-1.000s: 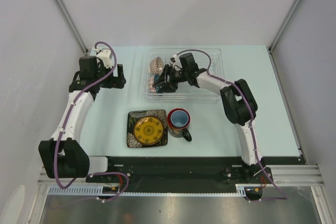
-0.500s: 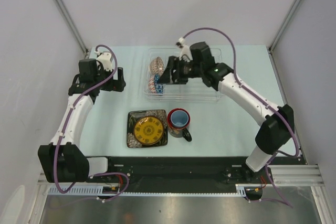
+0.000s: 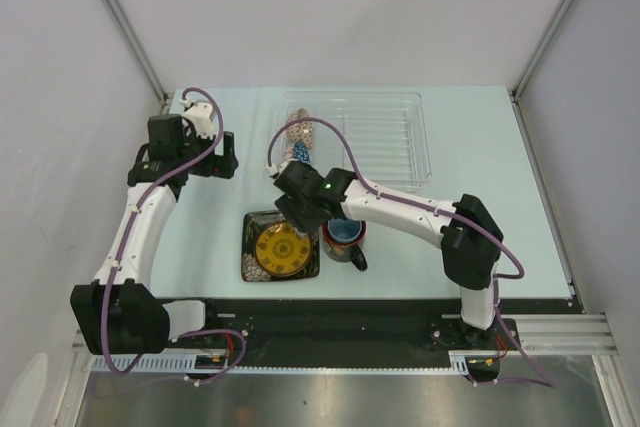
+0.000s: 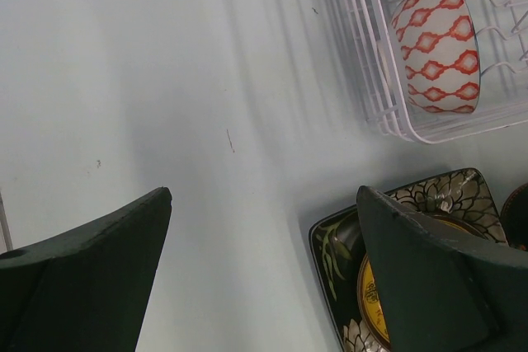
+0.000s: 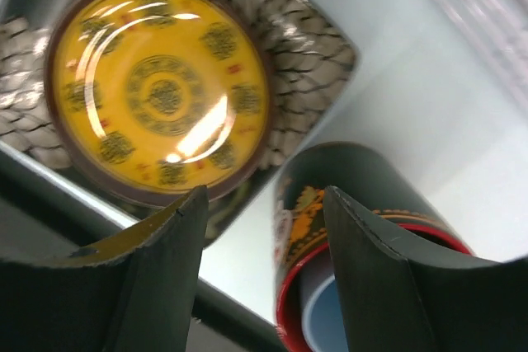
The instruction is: Load the mixed dishes into the dish rack
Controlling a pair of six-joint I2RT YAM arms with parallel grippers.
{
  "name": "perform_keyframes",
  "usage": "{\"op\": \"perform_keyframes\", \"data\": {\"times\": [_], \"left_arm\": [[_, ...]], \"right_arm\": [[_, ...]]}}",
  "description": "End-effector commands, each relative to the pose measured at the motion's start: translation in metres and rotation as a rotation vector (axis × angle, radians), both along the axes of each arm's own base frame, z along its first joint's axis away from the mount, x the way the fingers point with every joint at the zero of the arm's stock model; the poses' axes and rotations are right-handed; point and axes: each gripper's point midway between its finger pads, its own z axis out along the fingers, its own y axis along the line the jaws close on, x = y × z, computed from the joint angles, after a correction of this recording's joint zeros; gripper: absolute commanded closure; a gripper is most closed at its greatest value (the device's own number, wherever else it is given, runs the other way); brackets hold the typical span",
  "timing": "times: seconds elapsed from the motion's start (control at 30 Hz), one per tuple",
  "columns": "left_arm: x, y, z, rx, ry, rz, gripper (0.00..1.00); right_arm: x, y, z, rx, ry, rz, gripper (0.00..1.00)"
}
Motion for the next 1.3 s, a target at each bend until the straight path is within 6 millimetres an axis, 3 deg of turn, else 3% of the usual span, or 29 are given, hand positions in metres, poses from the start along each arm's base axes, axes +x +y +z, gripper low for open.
{"op": "perform_keyframes", "data": {"times": [0.0, 0.27, 0.4, 0.5, 0.57, 0.73, 0.83, 0.97, 1.03, 1.1, 1.27], "left_arm": [[-0.001, 0.001, 0.01, 0.008, -0.038, -0.013, 0.0], [0.0, 0.004, 0.012, 0.024, -0.045, -0.004, 0.0], [0.0, 0.006, 0.014, 0.03, -0.052, -0.001, 0.0], [0.0, 0.005, 0.014, 0.03, -0.053, -0.005, 0.0], [-0.001, 0.005, 0.013, 0.029, -0.05, -0.007, 0.0], [0.0, 0.004, 0.011, 0.022, -0.046, -0.009, 0.0], [0.0, 0.004, 0.011, 0.021, -0.045, -0.004, 0.0], [-0.002, 0.007, 0.012, 0.048, -0.047, -0.017, 0.0], [-0.008, 0.005, 0.006, 0.067, -0.029, -0.055, 0.0], [-0.022, -0.001, -0.006, 0.102, 0.005, -0.155, 0.0], [-0.062, -0.009, -0.032, 0.198, 0.049, -0.386, 0.0]], "right_arm": [[0.016, -0.029, 0.019, -0.047, -0.093, -0.053, 0.37], [0.016, -0.045, -0.001, -0.079, -0.042, -0.07, 0.41], [0.006, -0.069, -0.02, -0.13, -0.008, -0.087, 0.51], [-0.001, -0.085, -0.025, -0.167, -0.008, -0.106, 0.53], [-0.003, -0.092, -0.024, -0.176, -0.008, -0.12, 0.53], [0.004, -0.107, -0.019, -0.199, -0.058, -0.156, 0.38], [0.012, -0.095, -0.006, -0.12, -0.083, -0.148, 0.36], [0.009, -0.042, 0.028, 0.101, -0.006, -0.095, 0.35], [0.009, -0.025, 0.035, 0.202, 0.055, -0.098, 0.36], [-0.004, -0.008, 0.035, 0.304, 0.169, -0.072, 0.37], [-0.003, 0.012, 0.026, 0.432, 0.28, -0.053, 0.41]]}}
